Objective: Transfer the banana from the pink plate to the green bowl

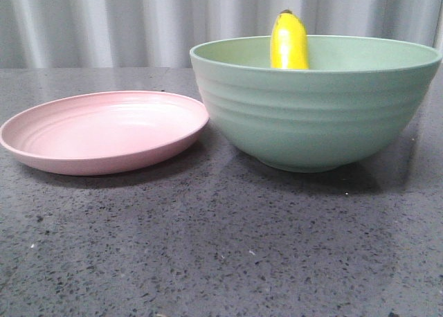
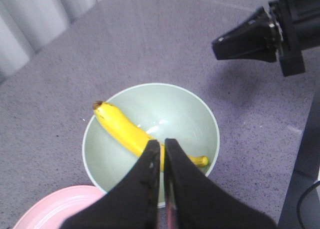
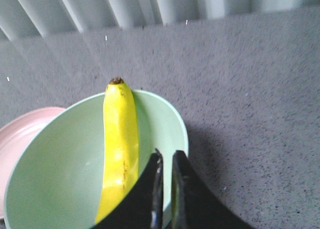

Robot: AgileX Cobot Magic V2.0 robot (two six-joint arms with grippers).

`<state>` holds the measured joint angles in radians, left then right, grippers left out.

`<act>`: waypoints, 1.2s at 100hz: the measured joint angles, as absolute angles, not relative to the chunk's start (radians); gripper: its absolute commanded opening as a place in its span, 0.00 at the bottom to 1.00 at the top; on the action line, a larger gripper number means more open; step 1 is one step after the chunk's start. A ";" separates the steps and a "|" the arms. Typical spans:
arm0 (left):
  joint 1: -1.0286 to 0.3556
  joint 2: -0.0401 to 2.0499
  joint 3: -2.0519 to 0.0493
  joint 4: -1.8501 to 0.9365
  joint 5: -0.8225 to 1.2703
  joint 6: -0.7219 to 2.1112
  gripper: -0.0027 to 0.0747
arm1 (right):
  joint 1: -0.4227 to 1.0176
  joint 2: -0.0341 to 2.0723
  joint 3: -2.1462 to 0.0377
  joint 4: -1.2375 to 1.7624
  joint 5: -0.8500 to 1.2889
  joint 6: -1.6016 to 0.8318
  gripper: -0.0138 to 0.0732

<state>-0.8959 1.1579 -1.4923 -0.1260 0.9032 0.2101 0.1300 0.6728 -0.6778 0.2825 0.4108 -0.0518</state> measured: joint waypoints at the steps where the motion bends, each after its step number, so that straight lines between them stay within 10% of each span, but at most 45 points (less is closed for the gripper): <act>1: -0.896 1.141 -1.475 -0.126 0.898 0.209 0.01 | 0.130 0.656 -0.670 0.283 0.400 -0.052 0.08; 68: -0.896 0.142 -0.537 -0.126 0.575 0.238 0.01 | 0.130 0.148 -0.280 0.278 0.288 -0.054 0.08; 120: -0.896 0.030 -0.276 -0.126 0.537 0.241 0.01 | 0.130 0.146 -0.277 0.276 0.290 -0.054 0.08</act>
